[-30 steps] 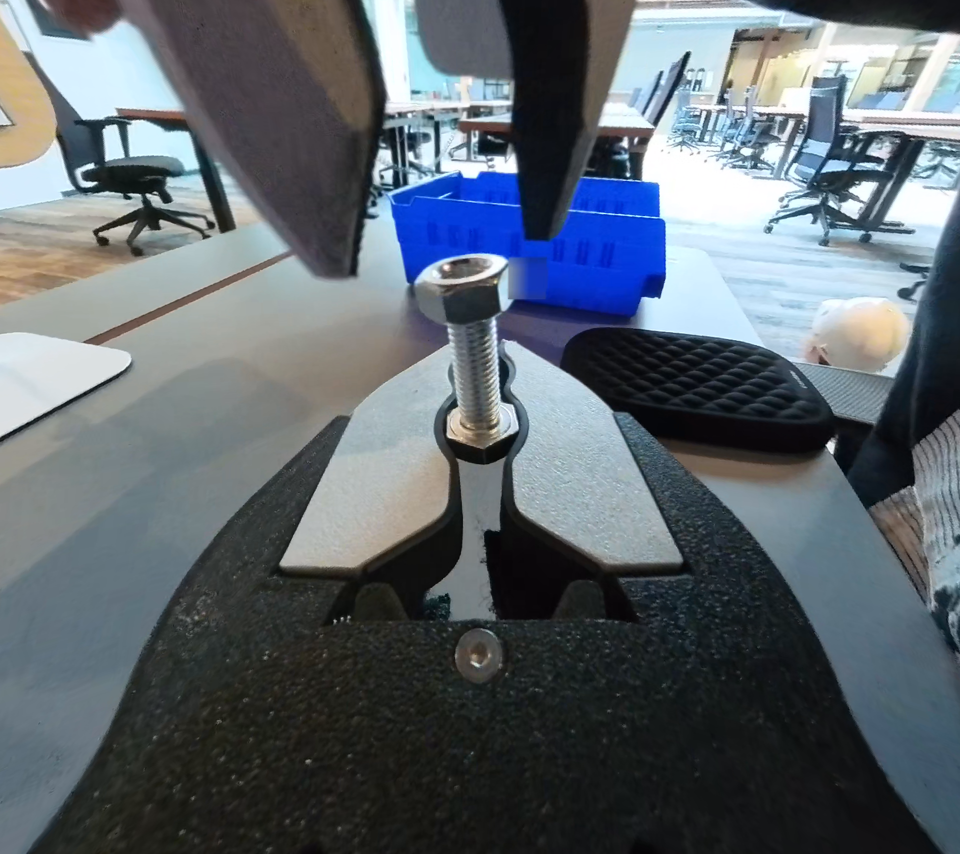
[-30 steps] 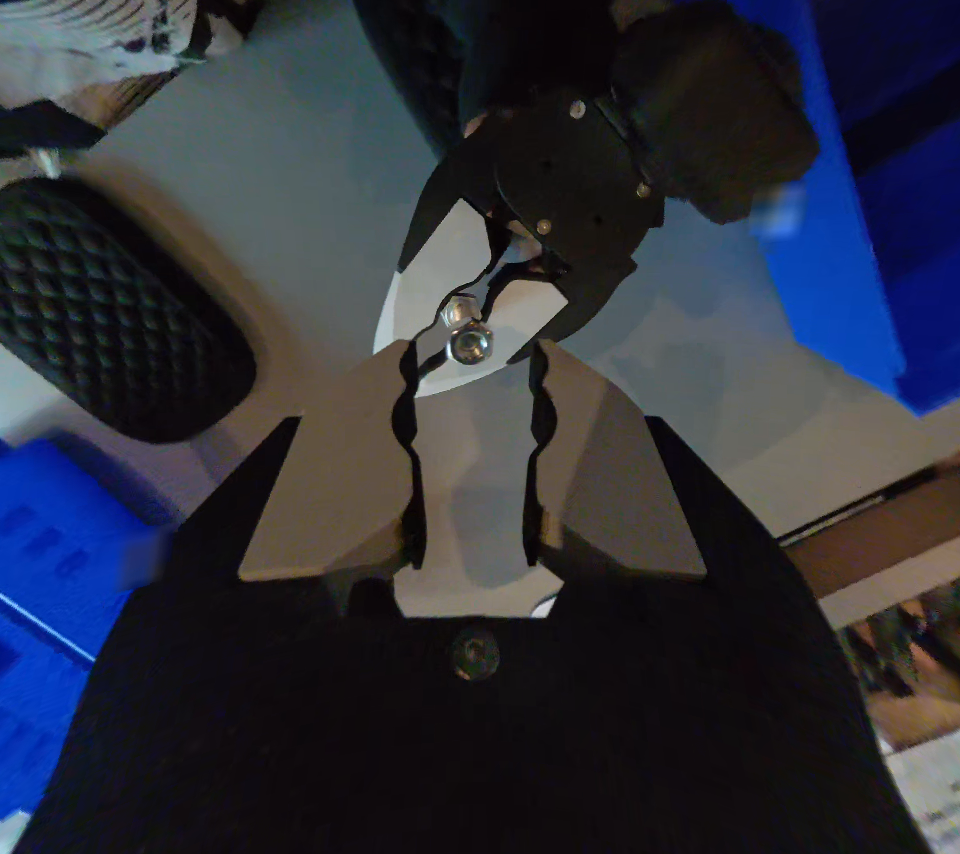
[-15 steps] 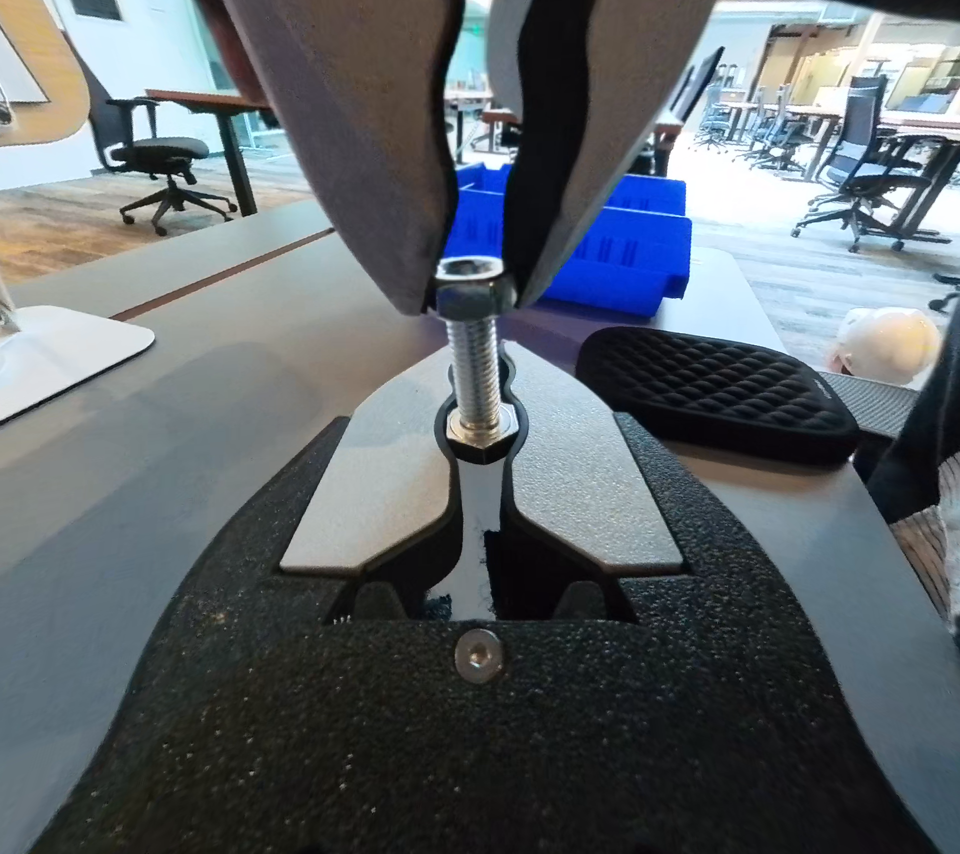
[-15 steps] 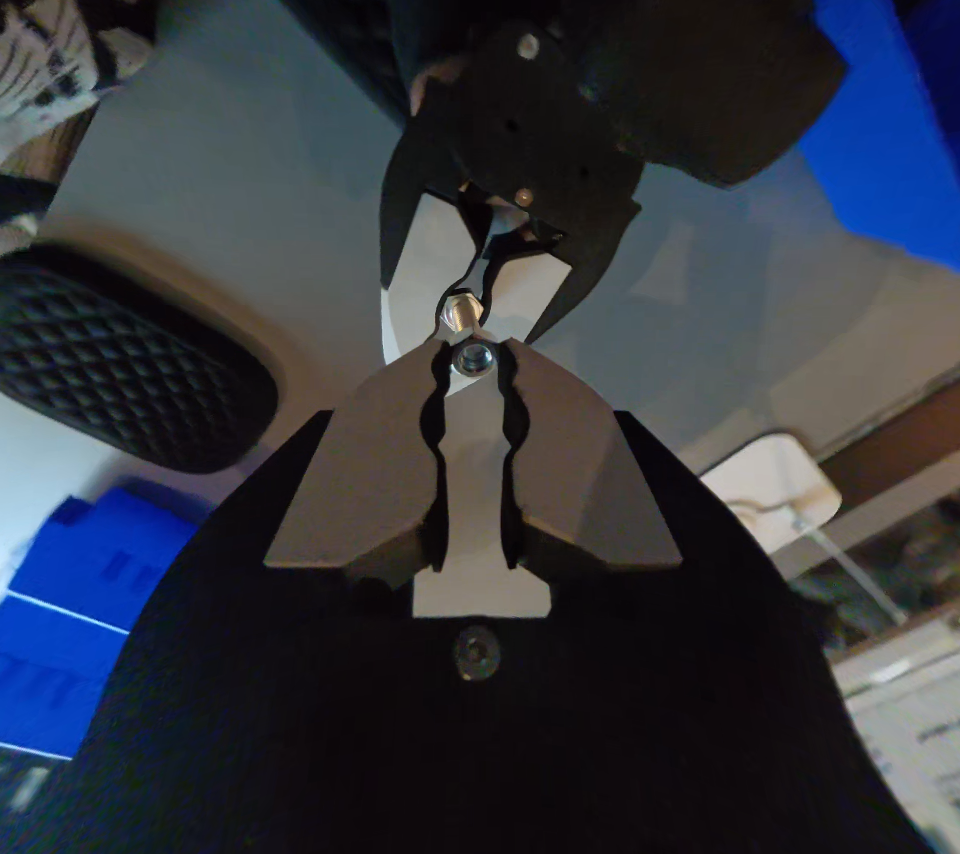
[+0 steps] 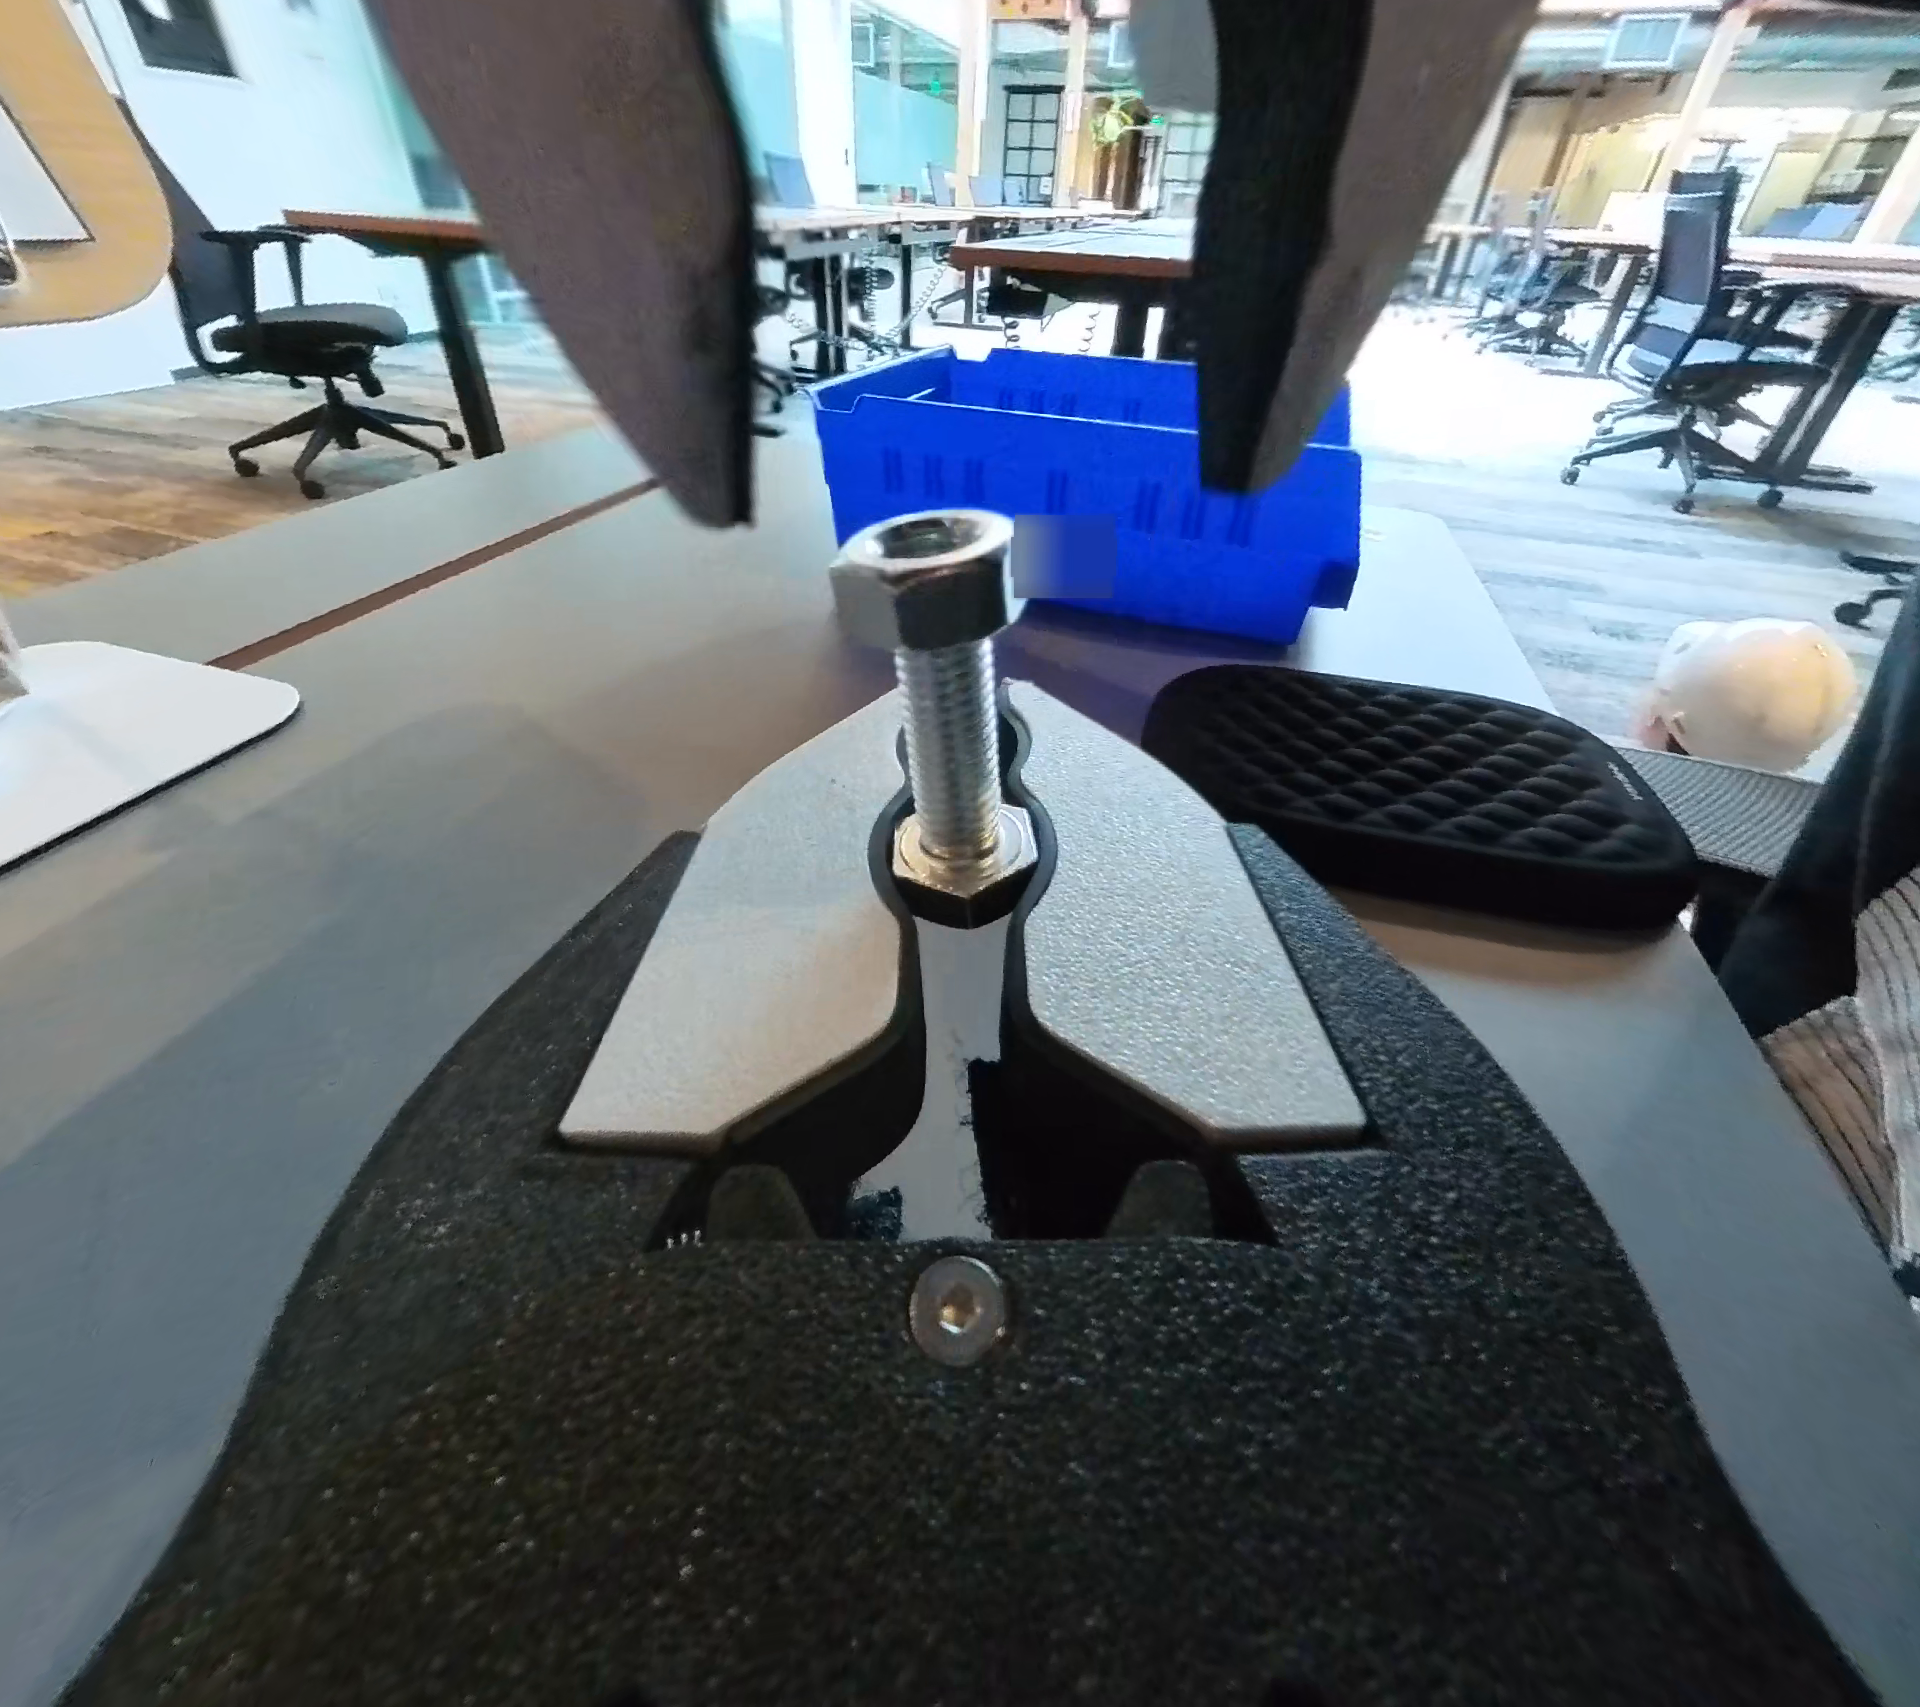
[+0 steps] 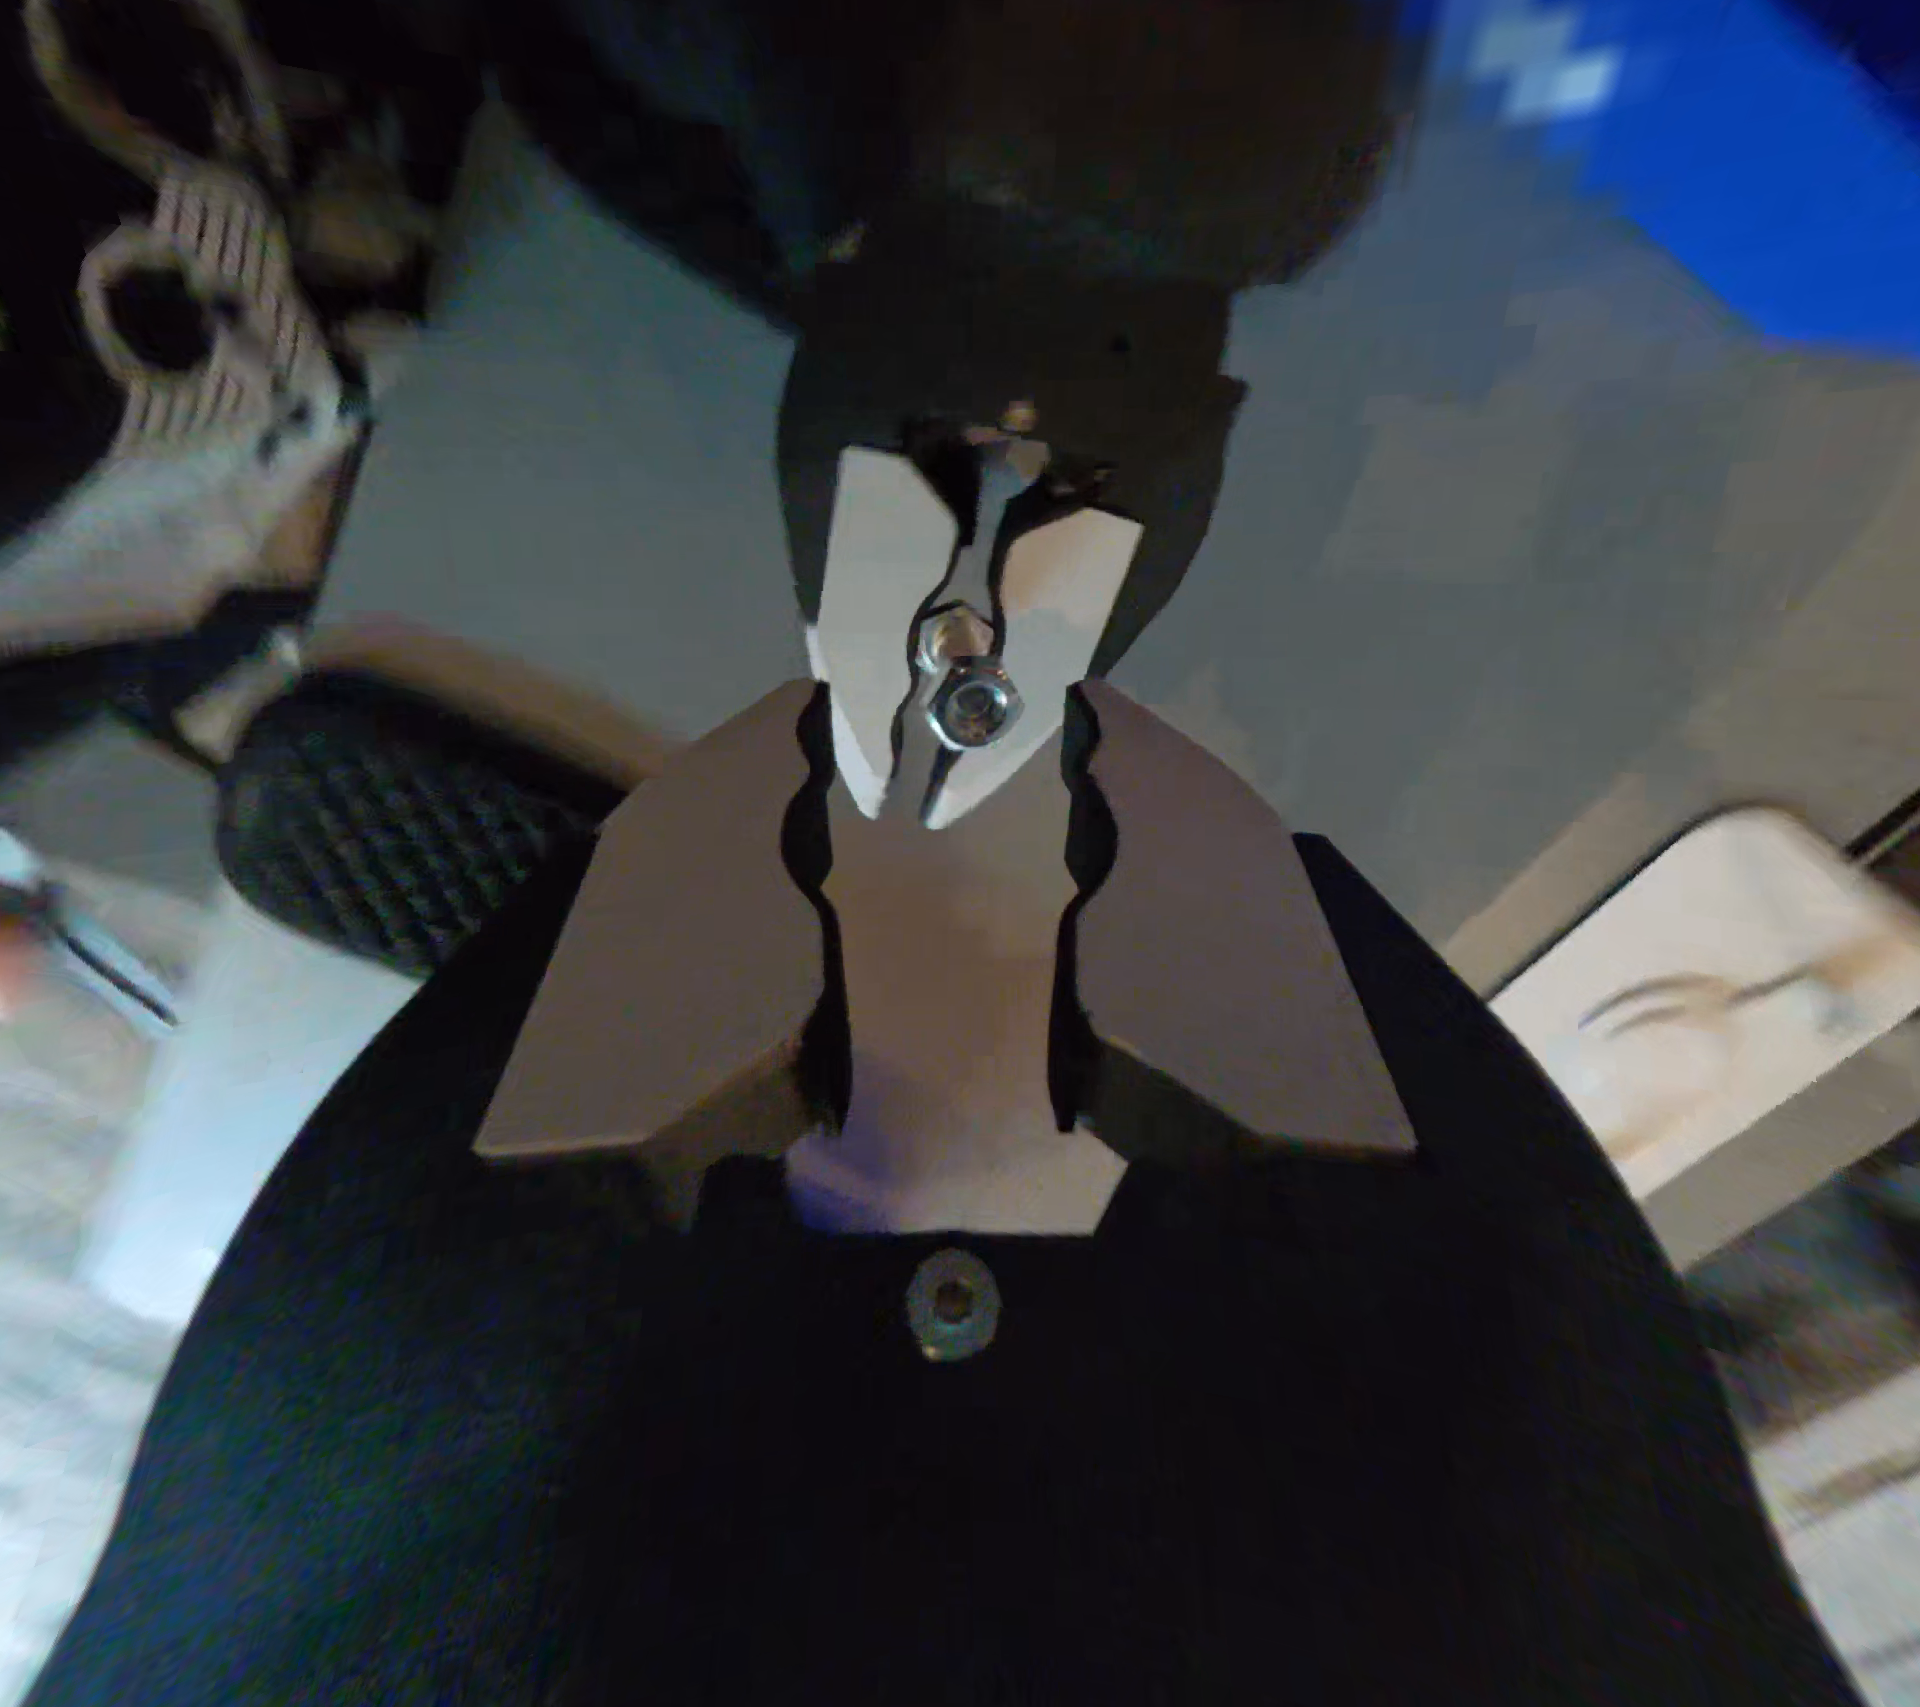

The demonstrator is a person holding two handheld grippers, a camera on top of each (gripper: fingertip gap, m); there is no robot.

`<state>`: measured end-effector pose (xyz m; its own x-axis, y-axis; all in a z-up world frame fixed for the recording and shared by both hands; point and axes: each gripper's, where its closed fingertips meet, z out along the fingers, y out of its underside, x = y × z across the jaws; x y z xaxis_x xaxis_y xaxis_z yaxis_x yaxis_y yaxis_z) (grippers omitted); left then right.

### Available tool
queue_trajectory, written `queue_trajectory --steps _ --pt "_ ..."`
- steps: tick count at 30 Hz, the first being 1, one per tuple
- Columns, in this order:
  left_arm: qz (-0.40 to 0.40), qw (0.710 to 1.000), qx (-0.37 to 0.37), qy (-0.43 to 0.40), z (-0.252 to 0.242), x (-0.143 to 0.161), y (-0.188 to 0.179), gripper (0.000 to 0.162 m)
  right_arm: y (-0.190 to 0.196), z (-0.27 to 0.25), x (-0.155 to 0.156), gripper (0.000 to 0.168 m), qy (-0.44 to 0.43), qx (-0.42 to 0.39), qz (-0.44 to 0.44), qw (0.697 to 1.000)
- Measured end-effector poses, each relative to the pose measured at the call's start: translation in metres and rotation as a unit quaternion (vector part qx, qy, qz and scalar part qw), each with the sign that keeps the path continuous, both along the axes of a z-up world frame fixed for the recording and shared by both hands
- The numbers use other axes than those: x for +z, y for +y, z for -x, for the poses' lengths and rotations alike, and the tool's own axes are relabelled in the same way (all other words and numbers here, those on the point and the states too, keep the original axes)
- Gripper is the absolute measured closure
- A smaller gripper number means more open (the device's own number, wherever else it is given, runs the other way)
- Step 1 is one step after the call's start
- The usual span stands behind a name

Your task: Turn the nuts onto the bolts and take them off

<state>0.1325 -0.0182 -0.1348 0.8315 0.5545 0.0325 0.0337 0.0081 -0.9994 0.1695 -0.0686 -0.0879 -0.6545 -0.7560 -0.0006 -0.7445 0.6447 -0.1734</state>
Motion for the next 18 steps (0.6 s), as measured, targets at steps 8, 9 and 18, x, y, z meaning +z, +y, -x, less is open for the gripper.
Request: queue_trajectory --steps 8,9,18 --pt "-0.008 0.995 -0.101 0.013 -0.021 0.001 0.013 0.151 0.010 -0.006 -0.004 0.131 -0.002 0.250 -0.025 0.968" --pt "-0.008 0.994 -0.109 0.015 -0.023 0.001 0.014 0.151 0.010 -0.008 -0.005 0.134 -0.008 0.261 -0.023 0.965" --pt "-0.013 0.991 -0.129 0.020 -0.028 0.000 0.014 0.151 0.010 -0.005 -0.012 0.151 0.013 0.231 -0.025 0.972"
